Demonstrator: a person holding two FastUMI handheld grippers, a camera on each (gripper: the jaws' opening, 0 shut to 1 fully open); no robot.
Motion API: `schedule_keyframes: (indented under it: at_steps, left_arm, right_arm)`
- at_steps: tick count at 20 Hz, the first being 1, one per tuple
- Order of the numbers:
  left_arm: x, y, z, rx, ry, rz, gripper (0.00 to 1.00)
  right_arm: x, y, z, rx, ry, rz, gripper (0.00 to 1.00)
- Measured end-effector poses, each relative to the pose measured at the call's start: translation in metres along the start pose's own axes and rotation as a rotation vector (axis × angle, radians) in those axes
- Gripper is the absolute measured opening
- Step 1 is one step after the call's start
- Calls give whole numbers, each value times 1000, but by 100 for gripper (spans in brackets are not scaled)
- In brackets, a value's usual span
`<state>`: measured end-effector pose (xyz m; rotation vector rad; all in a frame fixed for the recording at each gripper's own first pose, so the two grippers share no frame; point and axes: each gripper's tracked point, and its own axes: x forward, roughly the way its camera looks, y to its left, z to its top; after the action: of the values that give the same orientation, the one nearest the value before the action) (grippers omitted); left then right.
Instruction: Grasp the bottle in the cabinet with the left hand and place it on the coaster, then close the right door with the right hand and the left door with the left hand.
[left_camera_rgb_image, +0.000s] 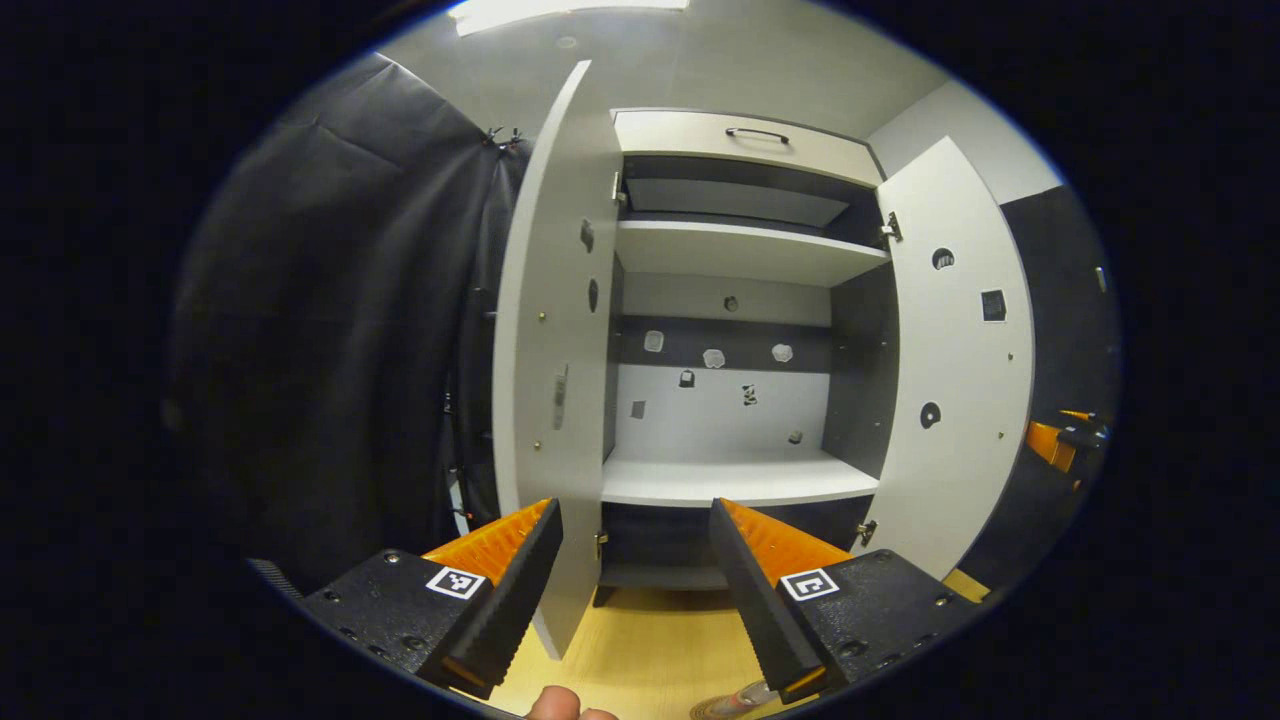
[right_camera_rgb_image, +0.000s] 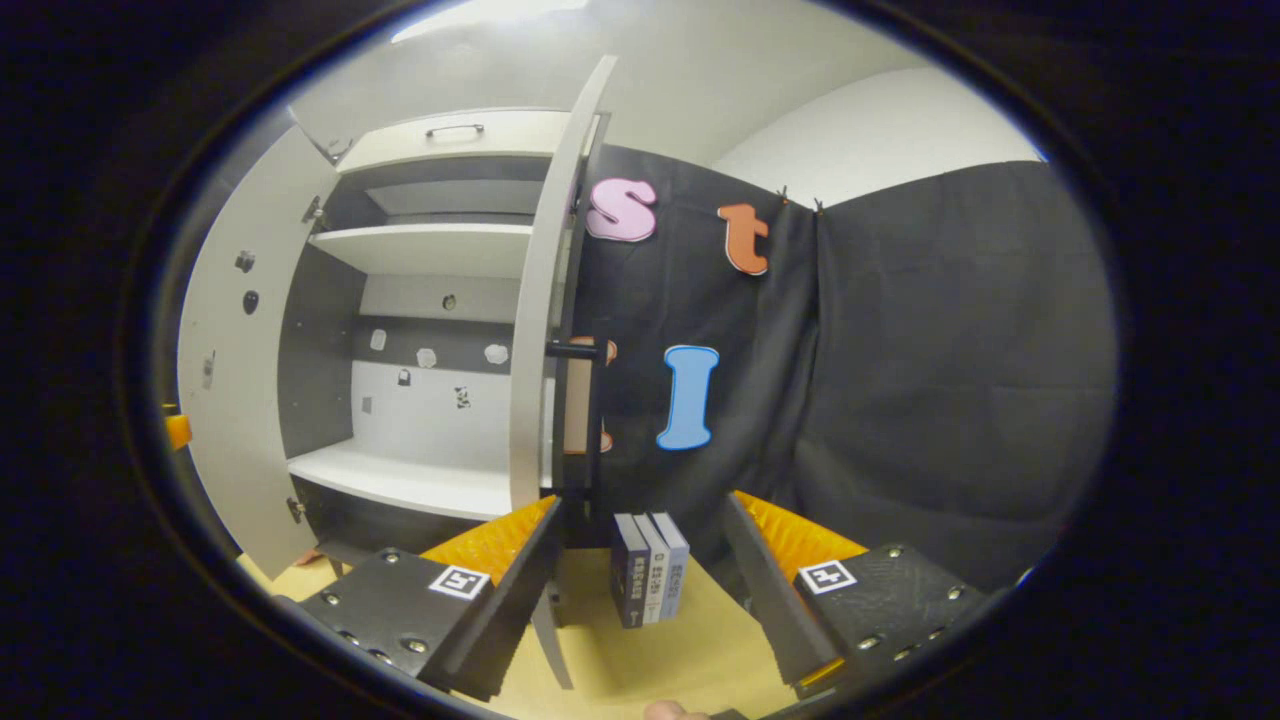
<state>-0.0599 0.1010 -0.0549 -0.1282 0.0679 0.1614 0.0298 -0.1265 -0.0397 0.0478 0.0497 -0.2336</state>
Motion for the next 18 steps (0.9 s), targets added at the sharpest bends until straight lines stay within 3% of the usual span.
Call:
schedule_keyframes:
  at_steps: [8, 9, 18]
  left_arm:
    - [-16, 47, -7, -15, 17, 127, 92]
    - [-16, 51, -6, -17, 18, 137, 92]
    - [-29, 75, -11, -29, 33, 191, 92]
  right_arm:
    - [5, 2, 3, 19, 3, 40, 96]
    - [5, 1, 3, 13, 1, 41, 93]
    - [5, 6, 3, 20, 4, 41, 96]
